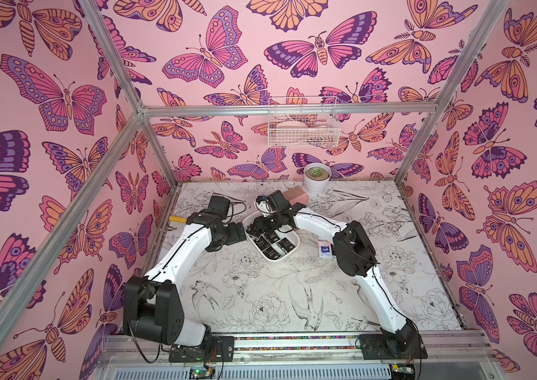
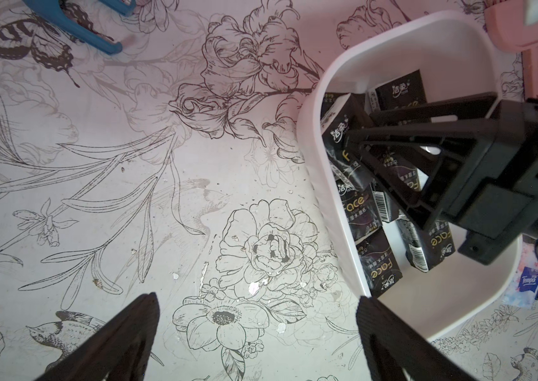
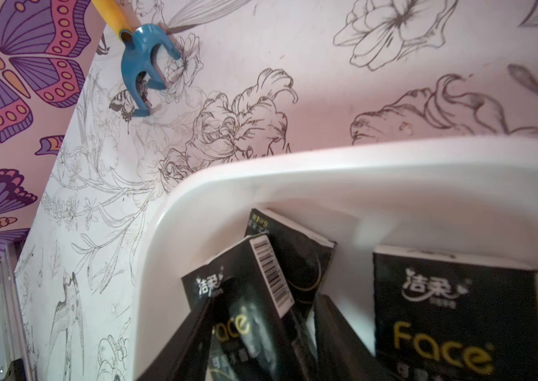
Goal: Take the pocket tissues out of the storage box
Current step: Pick up the pocket tissues from the storage box.
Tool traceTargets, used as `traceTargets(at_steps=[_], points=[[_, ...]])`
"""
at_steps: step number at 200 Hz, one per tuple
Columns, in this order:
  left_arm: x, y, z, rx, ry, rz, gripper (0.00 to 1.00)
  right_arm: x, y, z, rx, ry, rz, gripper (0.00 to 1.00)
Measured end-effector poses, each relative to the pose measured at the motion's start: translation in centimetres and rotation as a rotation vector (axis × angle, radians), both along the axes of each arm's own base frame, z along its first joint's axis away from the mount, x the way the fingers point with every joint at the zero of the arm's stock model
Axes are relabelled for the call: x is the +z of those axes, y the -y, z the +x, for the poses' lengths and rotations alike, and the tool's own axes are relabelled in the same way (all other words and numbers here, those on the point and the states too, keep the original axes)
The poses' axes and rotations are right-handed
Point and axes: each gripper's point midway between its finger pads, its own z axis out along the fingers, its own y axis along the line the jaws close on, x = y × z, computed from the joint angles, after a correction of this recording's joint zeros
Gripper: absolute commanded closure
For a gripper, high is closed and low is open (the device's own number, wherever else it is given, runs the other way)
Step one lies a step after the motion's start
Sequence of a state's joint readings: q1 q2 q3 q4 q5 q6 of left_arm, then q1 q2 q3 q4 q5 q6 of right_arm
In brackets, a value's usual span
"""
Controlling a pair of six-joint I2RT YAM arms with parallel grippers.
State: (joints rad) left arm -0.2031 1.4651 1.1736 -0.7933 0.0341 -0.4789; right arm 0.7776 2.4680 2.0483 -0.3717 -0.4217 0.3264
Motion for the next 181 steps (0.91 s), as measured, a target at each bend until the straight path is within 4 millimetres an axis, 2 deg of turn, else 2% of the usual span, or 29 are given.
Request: traceTargets(at_steps=[27,79,108,142,170,181], points=[[0.0,0.0,0.0,0.000,0.000,0.000,0.00,-1.0,0.1,-0.5,0.001,-0.028,0.011,0.51],[0.1,0.0,0.0,-0.004,0.003,-0.001,0.00,-0.3,1.0,-1.6,0.001,-0.040,0.017,0.69],[0.1,0.1,0.0,-0.005,0.004,-0.002,0.00,0.5,1.8,-2.3,-0.011,-0.043,0.015,0.73],[0.2,0.1,0.0,-0.005,0.005,-0.003,0.00,2.9,2.9,-2.8,-0.036,-0.004,0.024,0.74],[0.2,0.1,0.0,-0.006,0.006,-0.003,0.00,6.8,4.7,-3.0,-0.085,0.052,0.042,0.74],[0.2,0.1,0.0,-0.007,0.006,-0.002,0.00,8.4,6.0,-2.9,-0.120,0.075,0.052,0.74]])
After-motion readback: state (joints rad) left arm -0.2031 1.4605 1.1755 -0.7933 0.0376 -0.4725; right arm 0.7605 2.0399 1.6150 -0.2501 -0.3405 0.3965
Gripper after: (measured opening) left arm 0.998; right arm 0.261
